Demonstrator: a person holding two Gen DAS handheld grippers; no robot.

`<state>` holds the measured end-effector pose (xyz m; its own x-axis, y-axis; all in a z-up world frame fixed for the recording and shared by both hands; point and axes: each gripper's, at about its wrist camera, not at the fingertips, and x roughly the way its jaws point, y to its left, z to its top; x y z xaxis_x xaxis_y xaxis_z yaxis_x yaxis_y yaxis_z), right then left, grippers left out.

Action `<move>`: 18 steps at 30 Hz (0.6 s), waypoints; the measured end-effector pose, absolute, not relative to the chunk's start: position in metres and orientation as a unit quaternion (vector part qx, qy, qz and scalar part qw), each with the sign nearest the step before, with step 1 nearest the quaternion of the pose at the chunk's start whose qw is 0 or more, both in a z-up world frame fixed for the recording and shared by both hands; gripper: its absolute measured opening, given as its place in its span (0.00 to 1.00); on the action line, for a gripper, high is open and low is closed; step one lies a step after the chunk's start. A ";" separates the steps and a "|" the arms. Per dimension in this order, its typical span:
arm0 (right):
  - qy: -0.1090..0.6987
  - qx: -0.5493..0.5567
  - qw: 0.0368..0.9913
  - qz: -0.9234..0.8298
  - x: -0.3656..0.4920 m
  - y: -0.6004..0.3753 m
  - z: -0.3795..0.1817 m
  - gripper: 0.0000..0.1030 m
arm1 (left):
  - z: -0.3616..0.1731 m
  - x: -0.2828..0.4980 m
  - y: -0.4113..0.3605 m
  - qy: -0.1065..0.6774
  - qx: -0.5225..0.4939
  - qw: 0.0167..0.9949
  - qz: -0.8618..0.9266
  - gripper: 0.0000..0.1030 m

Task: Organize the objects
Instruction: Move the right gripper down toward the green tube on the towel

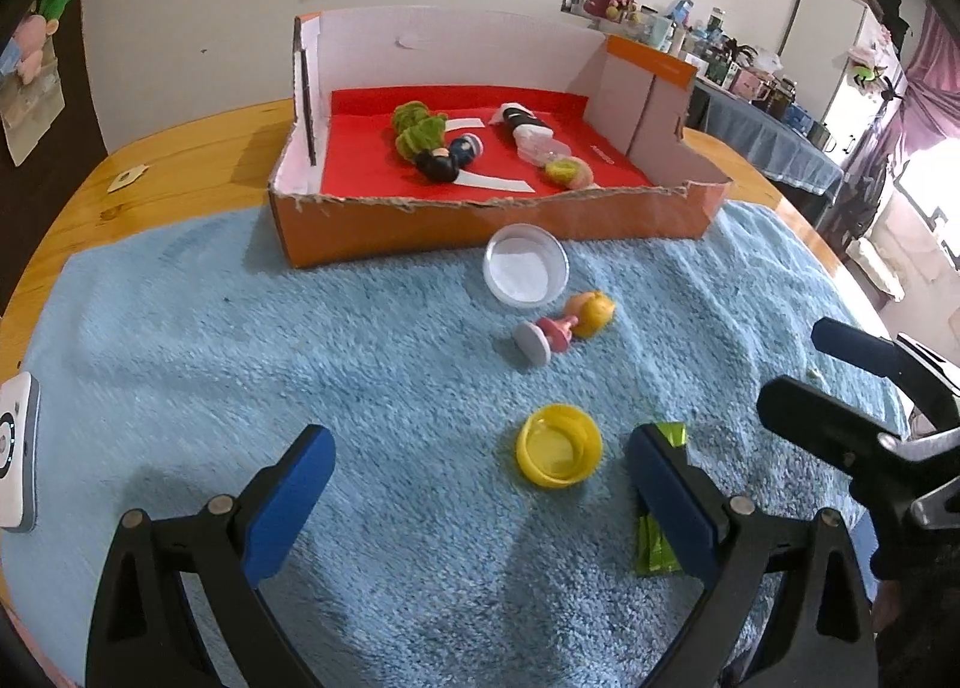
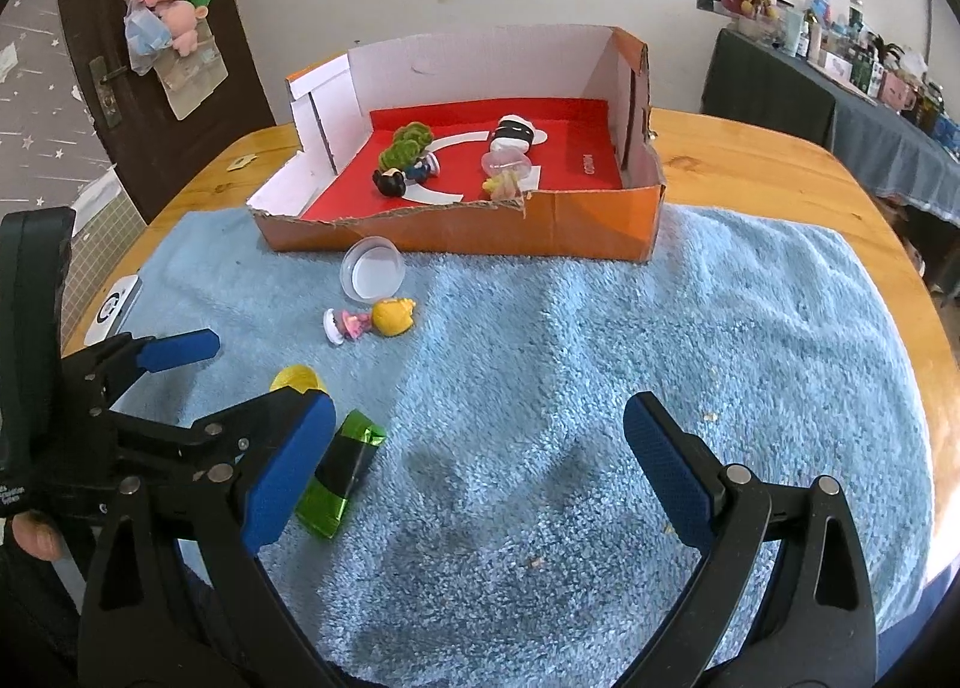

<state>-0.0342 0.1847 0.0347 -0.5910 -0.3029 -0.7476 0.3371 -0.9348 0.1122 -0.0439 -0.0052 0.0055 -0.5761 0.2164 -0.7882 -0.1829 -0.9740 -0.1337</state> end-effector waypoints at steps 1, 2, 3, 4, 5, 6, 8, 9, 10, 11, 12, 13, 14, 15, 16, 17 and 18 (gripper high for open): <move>0.020 0.416 0.179 -0.891 -0.034 0.185 0.034 0.96 | 0.005 -0.043 -0.005 -0.017 -0.446 0.112 0.888 0.97; 0.019 0.417 0.178 -0.891 -0.034 0.186 0.033 0.96 | 0.004 -0.043 -0.004 -0.016 -0.445 0.111 0.889 0.97; 0.018 0.418 0.178 -0.891 -0.033 0.187 0.032 0.96 | 0.003 -0.043 -0.004 -0.014 -0.444 0.110 0.889 0.97; 0.017 0.418 0.177 -0.891 -0.033 0.188 0.032 0.96 | 0.002 -0.044 -0.004 -0.012 -0.442 0.109 0.890 0.97; 0.017 0.420 0.175 -0.890 -0.032 0.189 0.030 0.96 | 0.002 -0.044 -0.004 -0.010 -0.440 0.108 0.892 0.97; 0.016 0.421 0.174 -0.890 -0.032 0.189 0.030 0.96 | 0.001 -0.044 -0.004 -0.007 -0.438 0.106 0.893 0.97; 0.017 0.423 0.172 -0.889 -0.030 0.191 0.028 0.96 | 0.000 -0.045 -0.004 -0.003 -0.434 0.101 0.896 0.97; 0.021 0.425 0.172 -0.888 -0.029 0.190 0.026 0.96 | 0.000 -0.045 -0.005 0.000 -0.432 0.098 0.897 0.97; 0.025 0.427 0.173 -0.887 -0.027 0.189 0.025 0.96 | -0.001 -0.046 -0.005 0.003 -0.431 0.095 0.897 0.97; 0.034 0.429 0.173 -0.886 -0.025 0.187 0.023 0.96 | -0.001 -0.047 -0.006 0.003 -0.431 0.095 0.897 0.97; 0.041 0.429 0.173 -0.885 -0.022 0.185 0.022 0.96 | -0.002 -0.047 -0.006 0.003 -0.432 0.096 0.897 0.97; 0.051 0.429 0.173 -0.885 -0.019 0.181 0.021 0.96 | -0.002 -0.048 -0.007 0.000 -0.432 0.099 0.896 0.96; 0.060 0.429 0.175 -0.884 -0.016 0.178 0.019 0.96 | -0.001 -0.048 -0.008 -0.004 -0.432 0.103 0.896 0.96; 0.065 0.428 0.178 -0.884 -0.014 0.175 0.018 0.96 | -0.001 -0.047 -0.008 -0.005 -0.431 0.107 0.896 0.95; 0.069 0.428 0.182 -0.883 -0.012 0.171 0.017 0.96 | 0.000 -0.046 -0.008 -0.006 -0.429 0.113 0.896 0.95; 0.074 0.428 0.189 -0.881 -0.010 0.168 0.016 0.96 | 0.001 -0.046 -0.008 -0.005 -0.428 0.117 0.896 0.95; 0.080 0.429 0.195 -0.879 -0.008 0.163 0.015 0.96 | 0.002 -0.045 -0.007 -0.002 -0.427 0.120 0.896 0.95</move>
<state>-0.0081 0.1628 0.0147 -0.5566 -0.2737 -0.7844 0.4102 -0.9116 0.0271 -0.0453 -0.0072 0.0018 -0.6069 0.2165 -0.7647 -0.2130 -0.9713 -0.1059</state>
